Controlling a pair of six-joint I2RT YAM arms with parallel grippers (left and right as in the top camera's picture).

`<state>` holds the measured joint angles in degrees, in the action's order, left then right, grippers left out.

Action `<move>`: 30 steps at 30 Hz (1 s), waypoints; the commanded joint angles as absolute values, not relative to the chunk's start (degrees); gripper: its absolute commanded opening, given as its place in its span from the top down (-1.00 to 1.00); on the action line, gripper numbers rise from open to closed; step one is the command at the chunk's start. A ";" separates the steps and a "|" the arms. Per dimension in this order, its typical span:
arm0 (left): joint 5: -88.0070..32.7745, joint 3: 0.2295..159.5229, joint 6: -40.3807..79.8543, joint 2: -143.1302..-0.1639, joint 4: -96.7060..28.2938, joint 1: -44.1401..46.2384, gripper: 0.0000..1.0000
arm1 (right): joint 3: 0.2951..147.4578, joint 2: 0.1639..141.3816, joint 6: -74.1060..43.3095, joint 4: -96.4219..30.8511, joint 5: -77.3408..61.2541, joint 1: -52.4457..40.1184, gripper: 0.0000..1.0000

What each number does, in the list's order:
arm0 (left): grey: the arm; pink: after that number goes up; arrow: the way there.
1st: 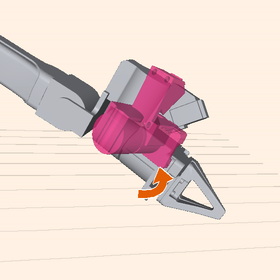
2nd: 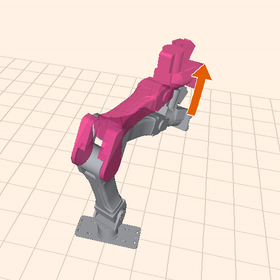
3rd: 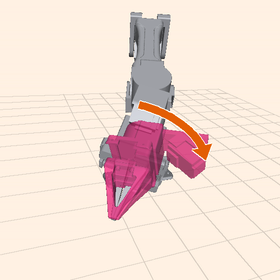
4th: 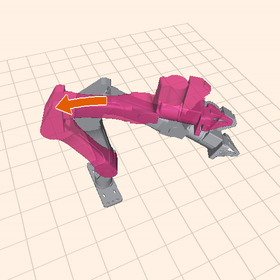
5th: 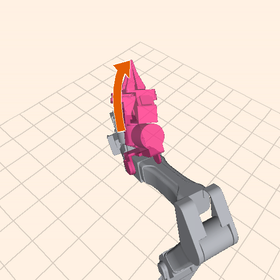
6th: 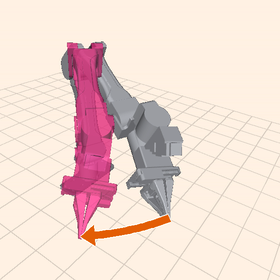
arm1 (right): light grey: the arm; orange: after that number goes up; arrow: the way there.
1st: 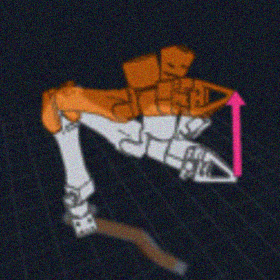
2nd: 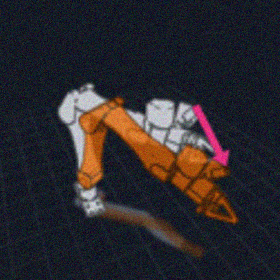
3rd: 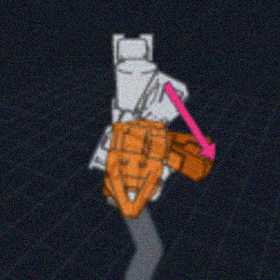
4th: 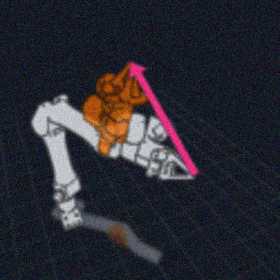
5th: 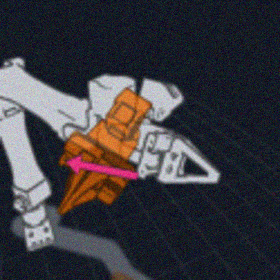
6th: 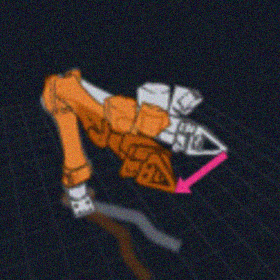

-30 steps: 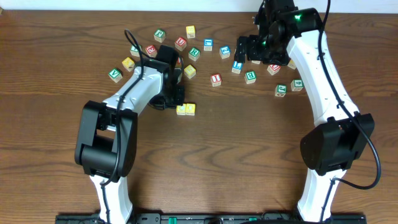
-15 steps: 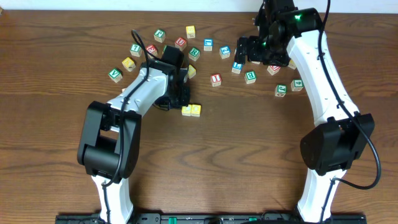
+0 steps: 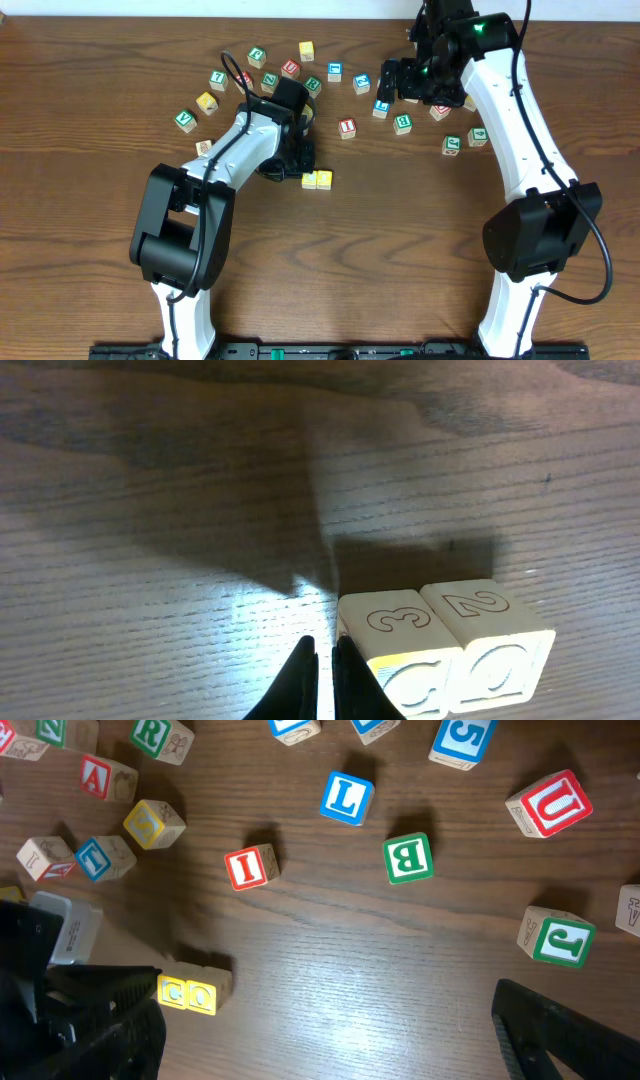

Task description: Spell out CORL

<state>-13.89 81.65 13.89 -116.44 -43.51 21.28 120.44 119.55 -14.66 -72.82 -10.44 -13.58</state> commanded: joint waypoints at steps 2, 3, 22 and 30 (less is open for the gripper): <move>-14.61 81.10 15.38 -116.64 -44.45 21.37 0.85 | 121.91 119.96 -14.50 -72.95 -9.96 -13.98 -0.99; -14.59 81.10 15.53 -116.66 -44.64 21.37 0.85 | 121.91 119.96 -14.50 -72.95 -9.93 -13.98 -0.98; -15.03 81.10 20.73 -116.66 -45.28 23.27 0.85 | 121.91 119.96 -14.50 -72.99 -9.32 -13.98 -0.99; -15.03 81.10 21.78 -116.66 -44.42 24.69 0.85 | 121.91 119.96 -14.48 -73.17 -9.32 -13.98 -0.98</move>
<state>-14.76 81.65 20.93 -116.44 -44.49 24.58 120.44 119.55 -14.66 -73.01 -10.00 -13.58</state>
